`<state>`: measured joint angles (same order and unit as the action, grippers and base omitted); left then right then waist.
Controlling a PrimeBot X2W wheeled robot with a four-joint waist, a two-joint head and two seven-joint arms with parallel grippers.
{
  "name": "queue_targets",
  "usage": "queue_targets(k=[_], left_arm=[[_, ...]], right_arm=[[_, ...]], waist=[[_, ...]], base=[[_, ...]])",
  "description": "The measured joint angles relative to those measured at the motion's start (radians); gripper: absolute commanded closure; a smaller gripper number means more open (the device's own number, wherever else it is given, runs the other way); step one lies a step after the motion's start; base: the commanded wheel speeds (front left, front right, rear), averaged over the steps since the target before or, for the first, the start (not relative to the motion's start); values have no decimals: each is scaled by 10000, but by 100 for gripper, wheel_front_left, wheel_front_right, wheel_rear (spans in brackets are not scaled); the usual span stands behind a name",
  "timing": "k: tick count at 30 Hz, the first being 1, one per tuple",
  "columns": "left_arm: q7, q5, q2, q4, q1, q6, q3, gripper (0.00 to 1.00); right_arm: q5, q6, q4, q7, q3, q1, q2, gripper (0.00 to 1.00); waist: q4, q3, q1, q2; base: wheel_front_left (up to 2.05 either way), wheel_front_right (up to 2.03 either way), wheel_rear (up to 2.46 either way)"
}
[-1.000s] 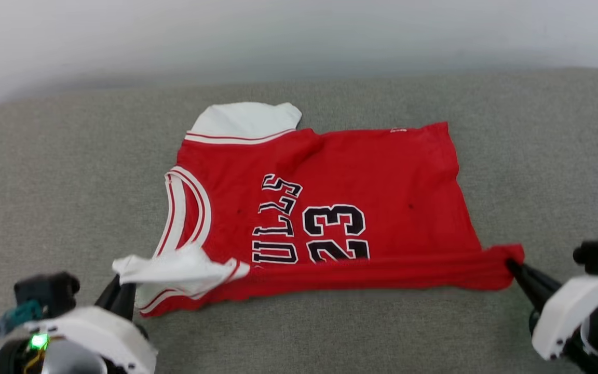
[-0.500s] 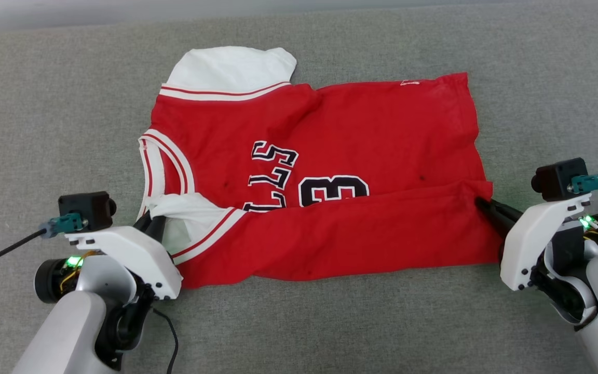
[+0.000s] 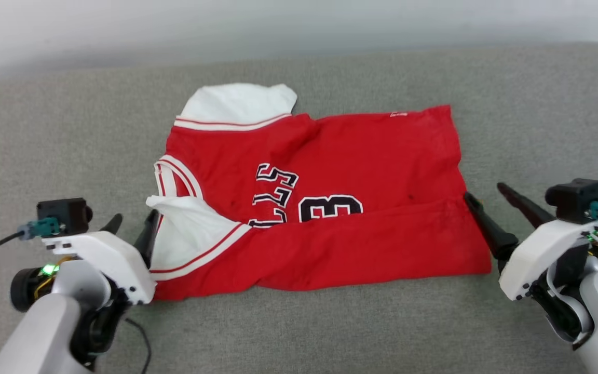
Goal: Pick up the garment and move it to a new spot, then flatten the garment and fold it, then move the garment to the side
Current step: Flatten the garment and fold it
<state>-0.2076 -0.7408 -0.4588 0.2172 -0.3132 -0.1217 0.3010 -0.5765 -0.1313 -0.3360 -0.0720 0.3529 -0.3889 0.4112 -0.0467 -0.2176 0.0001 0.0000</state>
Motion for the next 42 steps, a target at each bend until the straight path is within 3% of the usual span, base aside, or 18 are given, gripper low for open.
queue_targets(k=[6, 14, 19, 27, 28, 29, 30, 31, 36, 42], left_arm=[[-1498, -249, -1172, -849, 477, -25, -109, 0], [-4245, -1007, -2397, -1580, 1045, -104, 102, 0], [-5319, -1361, -2673, -1611, 1280, -399, 174, 0], [-5921, -1611, -2740, -1099, 1458, -681, 280, 0], [-5958, -1676, -2690, -1066, 1455, -688, 259, 7], [-5969, -1768, -2614, -1022, 1450, -677, 230, 53], [-5940, -1795, -2585, -984, 1440, -637, 228, 87], [-5940, -1795, -2585, -984, 1440, -637, 228, 100], [-5520, -1919, -2075, -834, 1246, -343, 334, 100], [-4707, -1668, -1837, -798, 1009, -90, 328, 100]], right_arm=[[934, 0, 788, 1218, -848, 887, -320, 0], [1988, 0, 2201, 1289, -1814, 2156, -1189, 0], [2266, 0, 2844, 1045, -2111, 2512, -1641, 0], [2303, 0, 3168, 886, -2238, 2537, -1894, 0], [2272, 0, 3164, 872, -2290, 2538, -1894, 0], [2234, 0, 3150, 828, -2341, 2537, -1894, 0], [2194, 0, 3139, 803, -2410, 2537, -1896, 0], [2194, 0, 3139, 803, -2410, 2537, -1896, 0], [1615, 0, 2999, -337, -2961, 2531, -1597, 0], [663, 0, 2663, -3074, -3037, 2159, -995, 0]], waist=[[-207, 949, -1, 0], [-913, 1452, -2, 0], [-1317, 1201, -2, 0], [-1818, 383, -2, 0], [-1858, 292, -2, 0], [-1888, 206, -1, 0], [-1908, 136, -2, 0], [-1908, 136, -2, 0], [-1695, 71, -2, 0], [-1275, 182, -2, 0]], base=[[0, 0, 0], [0, 0, 0], [0, 0, 0], [0, 0, 0], [0, 0, 0], [0, 0, 0], [0, 0, 0], [0, 0, 0], [0, 0, 0], [0, 0, 0]])
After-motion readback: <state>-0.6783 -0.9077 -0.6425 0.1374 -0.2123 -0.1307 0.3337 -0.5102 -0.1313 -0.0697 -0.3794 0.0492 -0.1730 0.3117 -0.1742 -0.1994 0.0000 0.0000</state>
